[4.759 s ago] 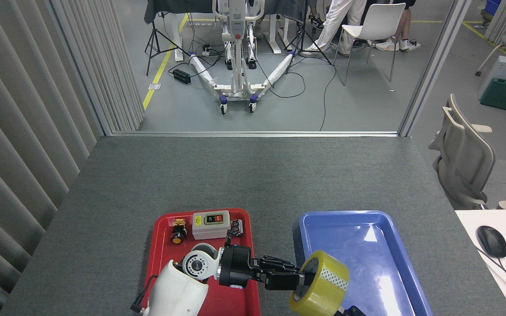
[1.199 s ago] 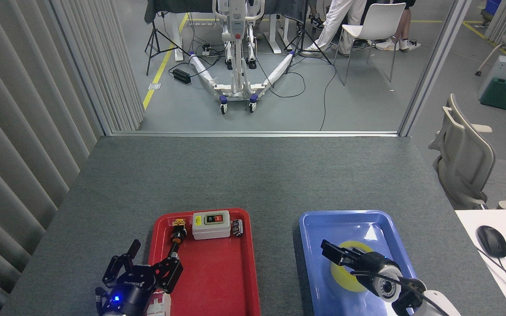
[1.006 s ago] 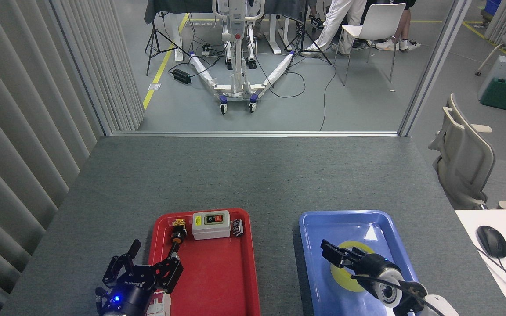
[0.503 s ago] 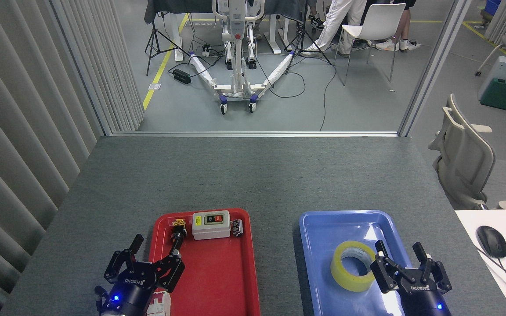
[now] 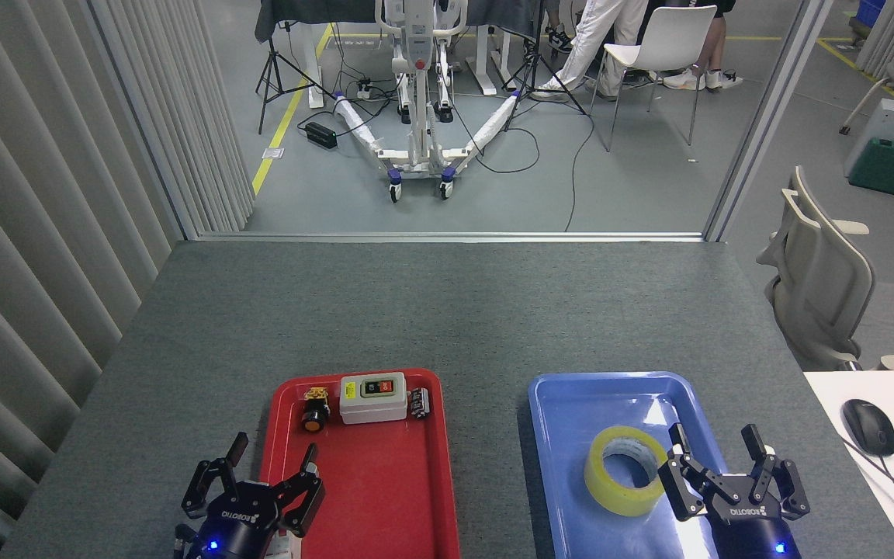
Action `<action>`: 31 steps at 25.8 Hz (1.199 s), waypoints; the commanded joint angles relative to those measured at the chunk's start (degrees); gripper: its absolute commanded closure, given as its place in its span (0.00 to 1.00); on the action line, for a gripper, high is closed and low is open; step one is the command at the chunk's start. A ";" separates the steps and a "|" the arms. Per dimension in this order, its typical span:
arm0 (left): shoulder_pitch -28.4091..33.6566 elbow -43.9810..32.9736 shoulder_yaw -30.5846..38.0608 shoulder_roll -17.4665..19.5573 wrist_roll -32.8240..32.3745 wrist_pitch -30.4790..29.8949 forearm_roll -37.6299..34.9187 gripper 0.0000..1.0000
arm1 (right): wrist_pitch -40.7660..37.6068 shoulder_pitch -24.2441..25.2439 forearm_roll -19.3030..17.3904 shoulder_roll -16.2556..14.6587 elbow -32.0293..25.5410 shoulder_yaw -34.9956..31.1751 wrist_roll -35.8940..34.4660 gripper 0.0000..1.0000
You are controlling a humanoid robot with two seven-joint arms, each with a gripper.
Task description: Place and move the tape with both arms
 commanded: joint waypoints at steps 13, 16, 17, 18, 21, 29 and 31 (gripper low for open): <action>1.85 0.23 7.51 -3.22 -2.93 0.55 -0.94 0.00 | -0.06 2.19 0.85 0.52 -1.38 -0.30 4.01 0.00; 1.68 -0.03 9.71 -3.22 -9.53 0.64 -0.94 0.00 | 0.03 2.72 1.03 0.70 -2.00 -0.30 3.92 0.00; 1.59 -0.12 9.88 -3.14 -12.77 0.64 -0.94 0.00 | 0.12 2.90 1.03 0.70 -2.09 -0.30 3.74 0.00; 1.50 -0.30 9.97 -3.14 -15.15 0.73 -0.94 0.00 | 0.12 3.16 1.03 0.70 -2.26 -0.30 3.74 0.00; 1.50 -0.91 10.06 -3.05 -20.69 1.17 -0.94 0.00 | 0.03 3.42 0.94 0.70 -2.62 -0.48 3.66 0.00; 2.73 -6.63 12.17 -2.78 -17.52 0.99 -0.68 0.00 | -0.50 3.78 0.94 1.31 -2.62 -0.56 4.18 0.00; 2.99 -7.59 12.43 -2.61 -13.57 0.82 0.82 0.00 | -0.50 3.78 0.85 1.22 -2.53 -0.56 4.27 0.00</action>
